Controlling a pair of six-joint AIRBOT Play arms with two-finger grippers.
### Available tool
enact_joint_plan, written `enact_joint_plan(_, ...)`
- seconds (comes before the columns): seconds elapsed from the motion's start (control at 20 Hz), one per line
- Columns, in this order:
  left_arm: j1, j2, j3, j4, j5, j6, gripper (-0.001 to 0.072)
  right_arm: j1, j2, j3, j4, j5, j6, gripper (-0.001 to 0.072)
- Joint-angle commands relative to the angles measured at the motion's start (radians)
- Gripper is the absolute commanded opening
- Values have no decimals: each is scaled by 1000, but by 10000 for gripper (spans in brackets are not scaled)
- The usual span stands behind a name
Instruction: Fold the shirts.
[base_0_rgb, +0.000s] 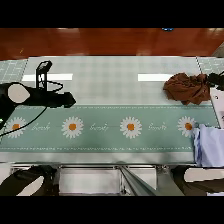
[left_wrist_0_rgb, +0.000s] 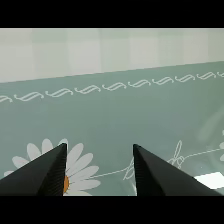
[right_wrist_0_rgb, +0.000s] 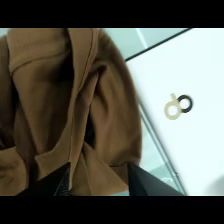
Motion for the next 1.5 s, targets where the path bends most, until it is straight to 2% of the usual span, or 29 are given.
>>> enact_joint_plan(0.0,0,0,-21,-19,47,-14,508,-8,-70,-2,189,-8,-100,414)
enact_joint_plan(0.3,0,-2,-21,-22,79,-18,508,101,-179,2,212,-78,-98,414)
enact_joint_plan(0.35,0,-2,-21,-22,87,-18,508,115,-193,2,212,-76,-92,381)
enact_joint_plan(0.4,1,-2,-21,-22,88,-18,508,126,-197,2,212,-68,-89,230)
enact_joint_plan(0.45,1,-1,-21,-21,88,-17,508,135,-191,2,216,-63,-96,32)
enact_joint_plan(0.8,173,59,100,-3,60,34,508,140,10,204,207,41,-166,29)
enact_joint_plan(1.0,200,152,103,9,31,59,507,180,158,389,221,56,-173,29)
enact_joint_plan(1.25,199,223,55,9,25,59,507,324,281,605,229,56,-193,29)
enact_joint_plan(1.45,201,227,8,47,40,59,507,491,377,628,216,33,-219,29)
